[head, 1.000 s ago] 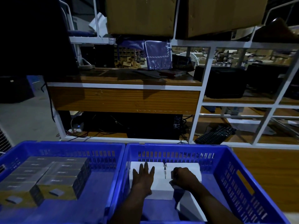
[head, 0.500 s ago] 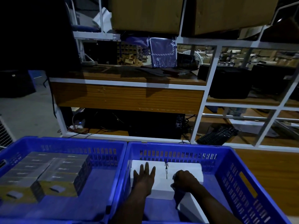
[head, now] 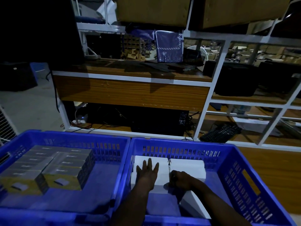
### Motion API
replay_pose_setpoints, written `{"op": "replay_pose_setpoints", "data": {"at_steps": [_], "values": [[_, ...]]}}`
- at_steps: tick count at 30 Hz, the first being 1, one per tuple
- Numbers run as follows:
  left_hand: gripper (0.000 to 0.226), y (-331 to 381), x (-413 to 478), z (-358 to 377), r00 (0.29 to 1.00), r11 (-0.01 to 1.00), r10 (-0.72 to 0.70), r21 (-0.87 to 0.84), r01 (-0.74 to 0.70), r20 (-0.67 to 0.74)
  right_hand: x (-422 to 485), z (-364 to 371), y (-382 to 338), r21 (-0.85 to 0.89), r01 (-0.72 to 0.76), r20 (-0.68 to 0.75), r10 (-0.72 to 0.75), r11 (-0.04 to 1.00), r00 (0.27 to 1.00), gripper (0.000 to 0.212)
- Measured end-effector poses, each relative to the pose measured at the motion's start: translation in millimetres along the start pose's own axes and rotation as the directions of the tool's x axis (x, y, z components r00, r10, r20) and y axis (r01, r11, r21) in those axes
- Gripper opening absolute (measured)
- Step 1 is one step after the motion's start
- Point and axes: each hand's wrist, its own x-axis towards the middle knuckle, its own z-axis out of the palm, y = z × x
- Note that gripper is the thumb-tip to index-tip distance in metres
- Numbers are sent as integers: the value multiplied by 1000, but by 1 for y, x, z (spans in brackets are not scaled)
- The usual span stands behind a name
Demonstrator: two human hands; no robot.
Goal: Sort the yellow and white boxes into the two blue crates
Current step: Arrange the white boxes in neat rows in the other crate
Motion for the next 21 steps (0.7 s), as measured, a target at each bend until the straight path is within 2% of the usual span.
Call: {"op": "replay_pose_setpoints", "data": {"at_steps": [4, 8, 12, 17, 21], "values": [[103, 1, -5, -6, 999, 997, 54, -49, -54, 5, -10, -3, -4, -36, -14, -105, 10, 999, 994, 49], [97, 11, -9, -18, 981, 985, 163, -45, -169, -104, -28, -12, 4, -83, -14, -237, -6, 996, 972, 46], [97, 28, -6, -32, 932, 948, 309, -22, -319, -191, -64, -23, 28, -187, -55, -398, -25, 981, 917, 44], [94, 58, 4, -43, 836, 856, 511, 25, -517, -199, -115, -40, 91, -318, -302, -565, 76, 899, 822, 55], [96, 93, 7, -41, 751, 752, 654, 181, -634, -85, -151, -36, 157, -256, -523, -625, 273, 813, 731, 74]]}}
